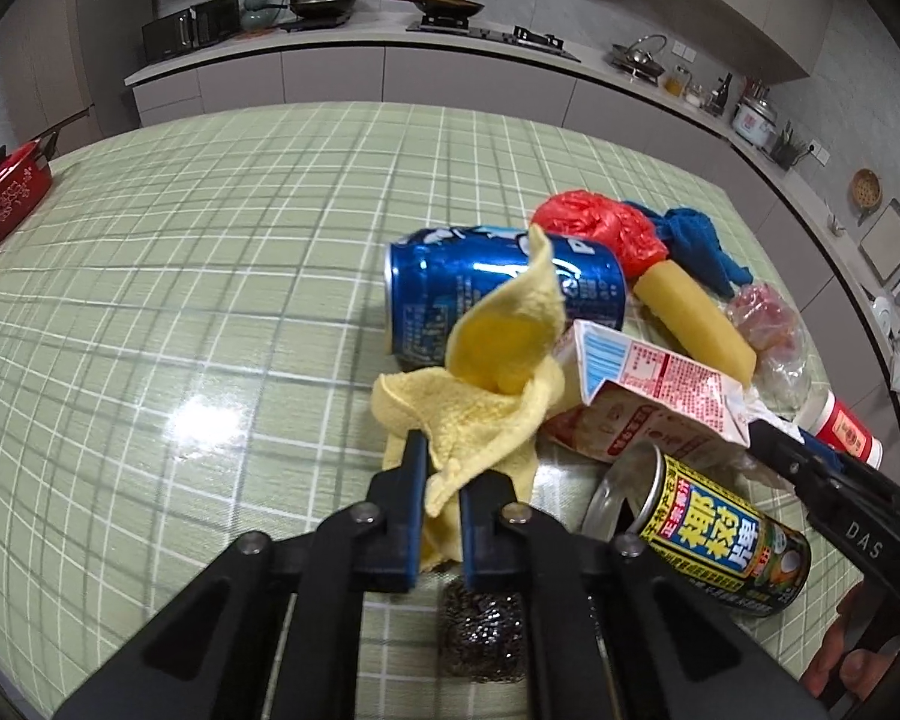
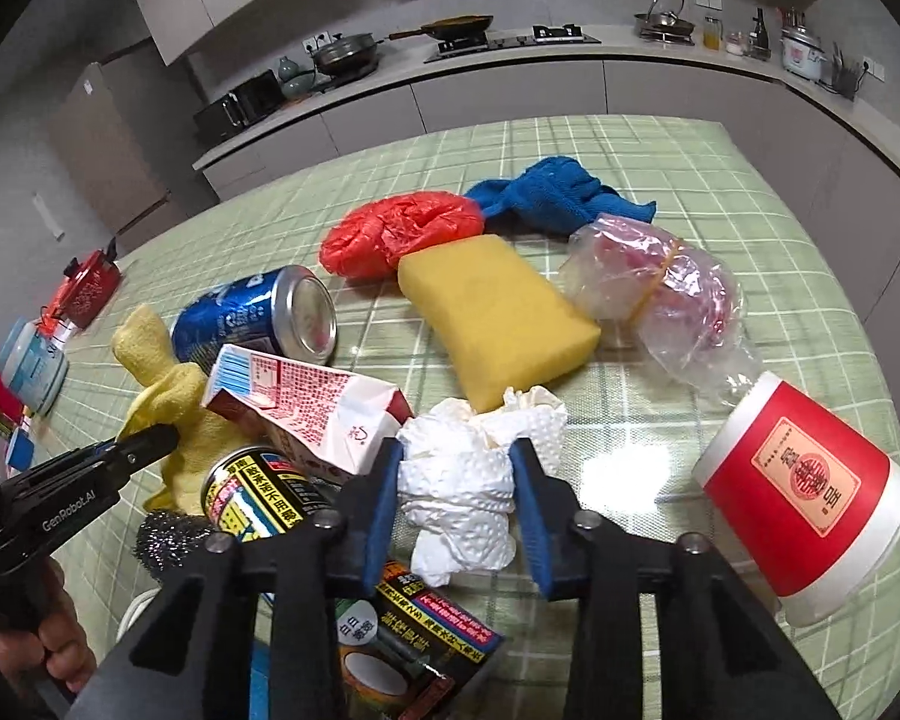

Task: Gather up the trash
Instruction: 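Grasp the yellow cloth with the left tool while the right tool grasps white tissue, then carry the yellow cloth and white tissue in both tools over the black bucket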

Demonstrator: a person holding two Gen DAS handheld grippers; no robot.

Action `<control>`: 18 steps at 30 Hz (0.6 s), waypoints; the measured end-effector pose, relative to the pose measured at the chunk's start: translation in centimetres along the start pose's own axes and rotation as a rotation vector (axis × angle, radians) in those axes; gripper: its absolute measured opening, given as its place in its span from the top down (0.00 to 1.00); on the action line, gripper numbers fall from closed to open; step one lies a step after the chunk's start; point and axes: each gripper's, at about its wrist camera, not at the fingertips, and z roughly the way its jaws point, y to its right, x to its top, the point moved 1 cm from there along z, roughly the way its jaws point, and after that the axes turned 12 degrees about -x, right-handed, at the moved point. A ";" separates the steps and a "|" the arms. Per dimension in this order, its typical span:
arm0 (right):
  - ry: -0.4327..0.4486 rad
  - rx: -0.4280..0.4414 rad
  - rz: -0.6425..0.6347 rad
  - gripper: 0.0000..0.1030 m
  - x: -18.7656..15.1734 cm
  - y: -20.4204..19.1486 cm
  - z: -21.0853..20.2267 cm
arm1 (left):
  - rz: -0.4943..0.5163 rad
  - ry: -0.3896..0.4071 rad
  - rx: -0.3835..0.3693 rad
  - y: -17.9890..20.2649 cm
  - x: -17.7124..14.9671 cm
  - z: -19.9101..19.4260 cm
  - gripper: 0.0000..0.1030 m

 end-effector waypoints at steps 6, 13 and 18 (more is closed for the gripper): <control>0.054 0.016 0.018 0.67 0.0 0.6 -2.1 | -0.006 0.056 0.001 0.3 0.3 -1.4 0.93; 0.112 0.027 0.038 0.67 0.4 1.1 -5.1 | 0.001 0.090 -0.003 0.5 0.3 -2.9 0.93; 0.128 0.026 0.051 0.67 0.0 1.3 -6.2 | 0.006 0.106 -0.024 0.8 -0.1 -3.7 0.94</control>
